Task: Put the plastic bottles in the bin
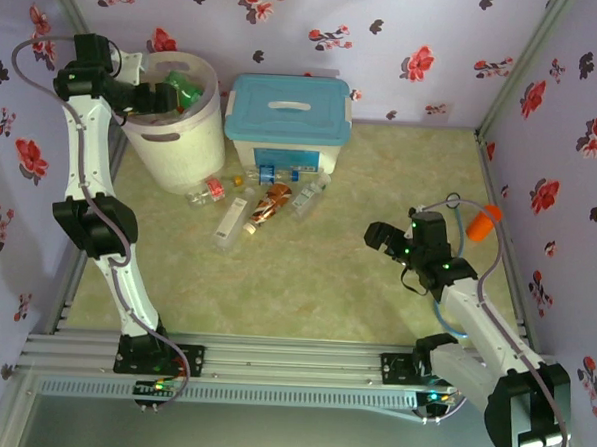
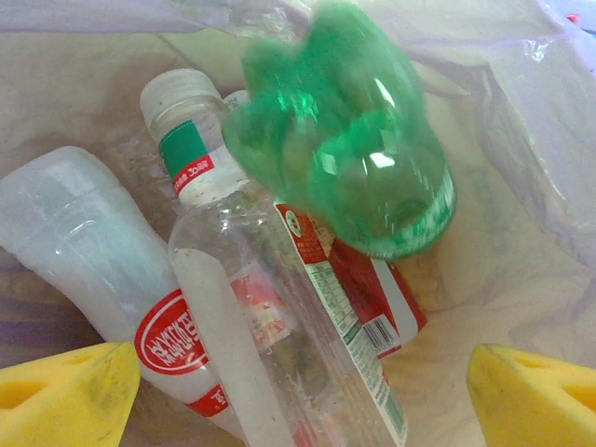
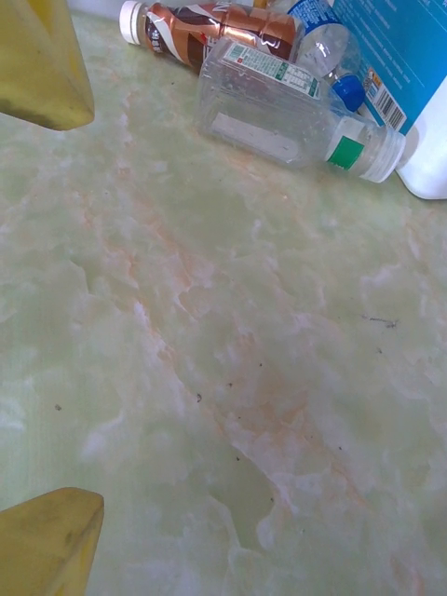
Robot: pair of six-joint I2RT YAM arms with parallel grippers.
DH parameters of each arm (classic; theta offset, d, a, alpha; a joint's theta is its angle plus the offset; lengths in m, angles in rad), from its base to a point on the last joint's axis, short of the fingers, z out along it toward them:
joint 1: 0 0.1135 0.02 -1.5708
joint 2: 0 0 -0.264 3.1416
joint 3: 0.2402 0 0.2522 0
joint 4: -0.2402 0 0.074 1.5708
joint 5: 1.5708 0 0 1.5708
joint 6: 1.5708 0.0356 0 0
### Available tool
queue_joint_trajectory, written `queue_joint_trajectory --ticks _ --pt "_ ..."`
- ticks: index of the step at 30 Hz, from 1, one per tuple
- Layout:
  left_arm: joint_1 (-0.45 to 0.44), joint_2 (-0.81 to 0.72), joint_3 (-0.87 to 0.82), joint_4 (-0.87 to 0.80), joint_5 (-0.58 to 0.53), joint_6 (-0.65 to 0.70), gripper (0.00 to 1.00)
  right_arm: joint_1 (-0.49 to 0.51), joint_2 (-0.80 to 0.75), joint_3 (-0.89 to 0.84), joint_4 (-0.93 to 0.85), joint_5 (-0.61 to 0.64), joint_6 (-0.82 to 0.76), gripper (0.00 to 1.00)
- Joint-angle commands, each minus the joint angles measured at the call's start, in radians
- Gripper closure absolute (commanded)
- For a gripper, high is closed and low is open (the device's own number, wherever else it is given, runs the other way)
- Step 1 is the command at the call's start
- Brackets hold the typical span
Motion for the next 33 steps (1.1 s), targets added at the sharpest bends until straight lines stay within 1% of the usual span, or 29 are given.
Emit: queue_joint_trajectory --ticks 1,6,9,12,17,19,21,26,29,30,32,33 --pt "-0.008 -0.046 -0.014 0.008 -0.035 0.002 0.09 -0.001 0.003 -0.013 0.012 0.017 -0.013 0.01" --pt "-0.017 -0.095 -0.043 0.054 -0.040 -0.023 0.09 -0.001 0.001 -0.015 0.013 0.015 -0.011 0.01" --pt "-0.024 -0.139 -0.072 0.100 -0.038 -0.054 0.10 0.000 0.001 -0.015 0.014 0.016 -0.010 0.01" --pt "-0.039 -0.191 -0.107 0.132 -0.041 -0.055 0.11 -0.001 -0.002 -0.014 0.013 0.014 -0.008 0.01" --pt "-0.074 -0.305 -0.198 0.163 -0.108 -0.056 0.11 0.000 0.000 -0.012 0.015 0.017 -0.009 0.01" --pt "-0.087 -0.354 -0.244 0.176 -0.132 -0.087 0.11 -0.001 0.008 -0.008 0.018 0.013 -0.010 0.01" --pt "-0.104 -0.394 -0.281 0.178 -0.154 -0.087 0.11 0.000 0.018 0.001 0.017 0.010 -0.012 0.01" --pt "-0.173 -0.505 -0.402 0.193 -0.223 -0.071 0.11 -0.001 0.022 0.015 0.018 0.020 -0.008 0.01" --pt "-0.238 -0.576 -0.489 0.202 -0.280 -0.068 0.10 -0.001 0.025 0.017 0.021 0.029 -0.001 0.01" --pt "-0.265 -0.605 -0.536 0.202 -0.303 -0.068 0.10 0.000 0.024 0.017 0.024 0.030 0.003 0.01" --pt "-0.314 -0.668 -0.635 0.255 -0.328 -0.082 0.10 -0.001 0.027 0.015 0.030 0.030 0.009 0.01" --pt "-0.339 -0.702 -0.709 0.279 -0.337 -0.102 0.10 -0.001 0.028 0.014 0.033 0.029 0.014 0.01"
